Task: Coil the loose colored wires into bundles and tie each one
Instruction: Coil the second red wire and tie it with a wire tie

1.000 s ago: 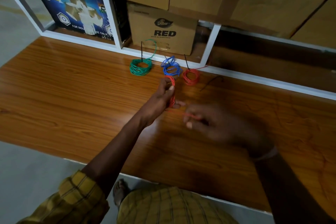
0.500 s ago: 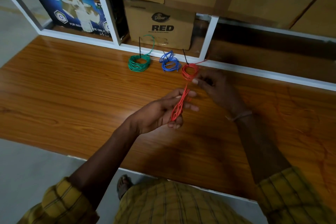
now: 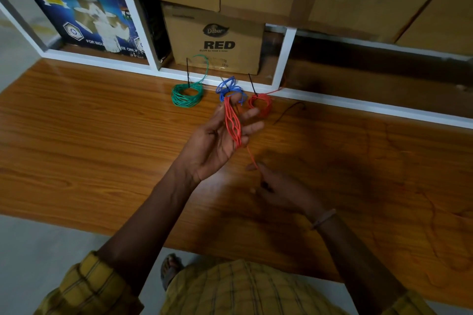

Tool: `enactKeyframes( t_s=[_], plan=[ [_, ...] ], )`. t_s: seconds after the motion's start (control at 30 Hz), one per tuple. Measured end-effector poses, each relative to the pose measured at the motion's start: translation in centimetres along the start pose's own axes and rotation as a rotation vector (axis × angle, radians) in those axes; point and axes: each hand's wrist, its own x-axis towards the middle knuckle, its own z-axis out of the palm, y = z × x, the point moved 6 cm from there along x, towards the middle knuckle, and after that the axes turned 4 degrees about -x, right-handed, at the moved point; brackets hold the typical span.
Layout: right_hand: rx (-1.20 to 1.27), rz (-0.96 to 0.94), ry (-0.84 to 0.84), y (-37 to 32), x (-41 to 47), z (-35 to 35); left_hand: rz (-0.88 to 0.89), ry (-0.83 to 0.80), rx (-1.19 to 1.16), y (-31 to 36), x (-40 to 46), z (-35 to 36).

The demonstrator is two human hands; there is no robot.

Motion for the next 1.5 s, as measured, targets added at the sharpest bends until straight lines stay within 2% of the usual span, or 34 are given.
enactKeyframes(
  t_s=[0.07,0.17,0.27,0.33,0.43,0.53,0.6,0.77,0.93,1.1,1.27,1.37,1.43,1.5],
  plan=[
    [-0.091,-0.01,-0.006,-0.7,-0.4,0.0,0.051,0.074,-0.016,0.1,0.5,-0.6],
    [-0.261,0.021,0.022,-0.9,-0.8,-0.9,0.172,0.205,0.121,0.0,0.8,-1.3],
    [-0.242,0.031,0.048,-1.3,-1.7,-2.6,0.279,0.355,0.504,0.5,0.9,-2.1],
    [-0.168,-0.049,0.079,-1.8,-2.0,-4.3,0.312,0.415,0.802,1.0,0.8,-2.6],
    [0.061,-0.209,0.093,-2.4,-2.5,-7.6,0.2,0.412,1.069,0.6,0.4,-3.2],
    [0.276,-0.263,0.141,-2.5,-3.3,-11.3,0.009,0.33,1.163,-0.4,-0.1,-2.9],
    [0.416,-0.266,0.189,-2.2,-3.5,-13.4,-0.091,0.248,1.097,-0.9,-0.3,-2.2],
    [0.49,-0.255,0.365,-0.7,-3.2,-17.9,-0.3,0.091,0.894,-2.0,-1.1,-1.0],
    [0.508,-0.07,0.55,2.5,-1.2,-18.2,-0.376,-0.088,0.601,-3.2,-1.1,0.2],
    [0.551,0.04,0.611,6.2,1.2,-13.7,-0.364,-0.198,0.427,-3.6,-0.6,2.2],
    [0.615,0.037,0.625,5.5,1.1,-7.6,-0.293,-0.254,0.077,-3.7,0.2,3.5],
    [0.506,-0.006,0.649,4.3,1.0,-5.0,-0.18,-0.172,-0.015,-3.2,1.5,2.7],
    [0.418,-0.017,0.584,3.4,0.8,-3.8,-0.103,-0.099,-0.062,-2.7,2.2,1.8],
    [0.295,-0.019,0.45,2.8,0.7,-1.9,-0.03,-0.04,-0.082,-2.0,2.9,1.0]
  ],
)
